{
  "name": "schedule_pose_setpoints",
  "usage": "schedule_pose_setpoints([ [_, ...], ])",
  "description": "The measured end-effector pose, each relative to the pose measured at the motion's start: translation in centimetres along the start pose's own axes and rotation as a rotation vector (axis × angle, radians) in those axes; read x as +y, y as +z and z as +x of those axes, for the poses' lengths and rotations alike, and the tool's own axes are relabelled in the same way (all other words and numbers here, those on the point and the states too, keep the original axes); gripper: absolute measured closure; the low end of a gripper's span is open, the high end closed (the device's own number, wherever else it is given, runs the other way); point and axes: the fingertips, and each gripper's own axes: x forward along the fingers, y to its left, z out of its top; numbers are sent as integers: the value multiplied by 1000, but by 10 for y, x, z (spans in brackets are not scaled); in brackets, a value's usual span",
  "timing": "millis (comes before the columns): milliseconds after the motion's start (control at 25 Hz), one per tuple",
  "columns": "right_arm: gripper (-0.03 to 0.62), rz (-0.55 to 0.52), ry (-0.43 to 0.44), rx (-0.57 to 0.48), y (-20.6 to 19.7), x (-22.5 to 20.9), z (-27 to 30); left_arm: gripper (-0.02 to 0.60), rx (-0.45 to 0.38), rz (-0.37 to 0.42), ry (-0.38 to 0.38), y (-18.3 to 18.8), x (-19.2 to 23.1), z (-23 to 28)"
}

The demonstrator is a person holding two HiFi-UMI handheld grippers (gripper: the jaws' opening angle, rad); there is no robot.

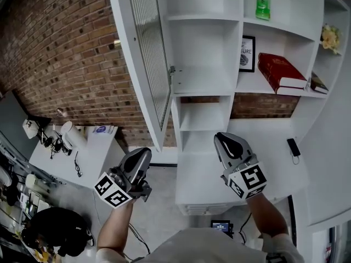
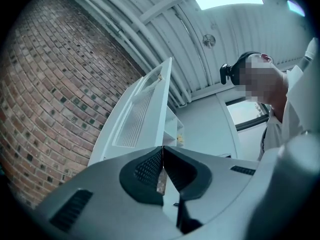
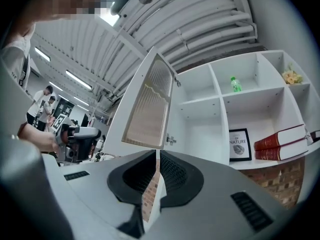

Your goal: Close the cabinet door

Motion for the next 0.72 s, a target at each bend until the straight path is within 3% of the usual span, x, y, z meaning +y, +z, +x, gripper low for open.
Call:
schedule_pose_setpoints([
  [720, 563, -127, -28, -66, 50, 7, 30, 572, -66, 139, -63, 69, 12, 31],
])
